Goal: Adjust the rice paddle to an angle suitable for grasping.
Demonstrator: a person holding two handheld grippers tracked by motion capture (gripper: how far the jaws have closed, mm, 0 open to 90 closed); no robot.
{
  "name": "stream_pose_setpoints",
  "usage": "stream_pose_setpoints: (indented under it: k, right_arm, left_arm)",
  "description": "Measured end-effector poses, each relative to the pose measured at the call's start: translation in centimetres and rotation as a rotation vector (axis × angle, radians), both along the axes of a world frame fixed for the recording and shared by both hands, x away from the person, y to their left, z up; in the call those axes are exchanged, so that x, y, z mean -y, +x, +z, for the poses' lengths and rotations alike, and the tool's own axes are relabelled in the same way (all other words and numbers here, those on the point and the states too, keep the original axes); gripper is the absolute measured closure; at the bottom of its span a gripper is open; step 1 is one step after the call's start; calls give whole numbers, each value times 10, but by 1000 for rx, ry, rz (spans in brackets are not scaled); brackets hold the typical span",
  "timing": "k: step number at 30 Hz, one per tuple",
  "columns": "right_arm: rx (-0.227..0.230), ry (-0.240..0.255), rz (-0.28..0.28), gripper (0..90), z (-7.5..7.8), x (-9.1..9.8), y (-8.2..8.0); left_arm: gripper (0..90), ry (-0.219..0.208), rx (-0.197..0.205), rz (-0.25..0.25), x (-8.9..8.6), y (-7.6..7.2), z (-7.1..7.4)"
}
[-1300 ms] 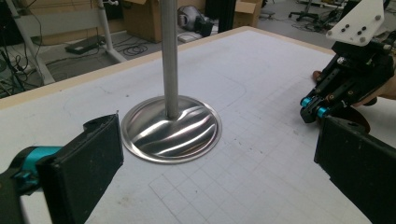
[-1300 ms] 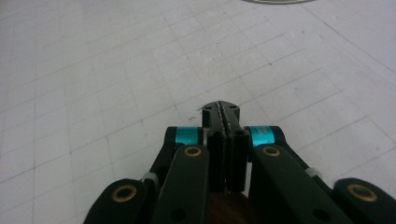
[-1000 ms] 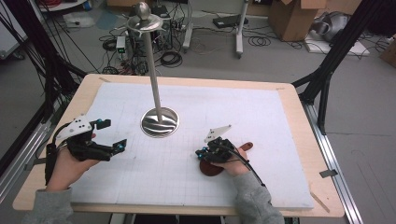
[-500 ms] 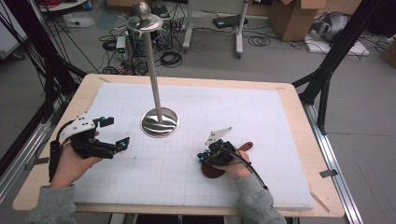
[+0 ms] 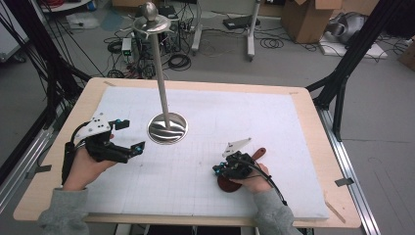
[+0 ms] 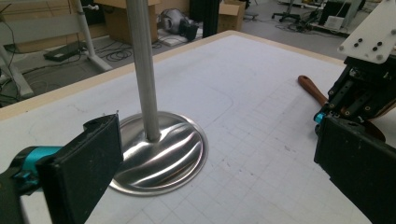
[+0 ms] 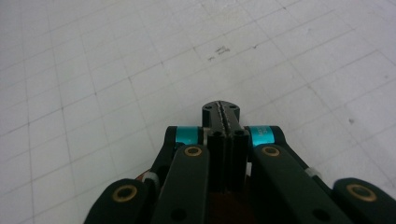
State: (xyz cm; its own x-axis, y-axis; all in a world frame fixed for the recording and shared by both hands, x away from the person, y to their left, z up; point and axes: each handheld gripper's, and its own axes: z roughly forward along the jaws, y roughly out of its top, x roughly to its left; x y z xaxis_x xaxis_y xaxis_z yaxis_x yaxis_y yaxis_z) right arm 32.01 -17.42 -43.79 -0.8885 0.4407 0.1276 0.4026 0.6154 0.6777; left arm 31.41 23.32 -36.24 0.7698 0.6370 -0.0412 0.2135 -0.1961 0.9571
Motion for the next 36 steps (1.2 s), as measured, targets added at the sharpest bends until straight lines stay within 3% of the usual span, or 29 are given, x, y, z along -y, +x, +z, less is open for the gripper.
stream_pose_setpoints:
  k: [16,25,26,27,28,31,36]
  right_arm:
    - [-27,28,-4,898,-2,28,-14]
    - [1,17,-18,898,0,27,-18]
    - [18,61,-34,898,6,32,-18]
    - [18,61,-34,898,6,32,-18]
    - [50,88,-68,898,14,42,-17]
    - [89,100,-121,897,26,61,-18]
    - [107,122,-194,897,32,89,-18]
  left_arm:
    - [17,-7,-7,-5,2,3,1]
    - [17,-7,-8,-12,4,3,0]
    - [17,-2,-8,-9,4,3,0]
    - [17,-2,-8,-9,4,3,0]
    - [17,-4,-10,-7,3,4,0]
    - [17,5,-11,-3,4,4,-1]
    - [17,28,-12,1,5,4,-2]
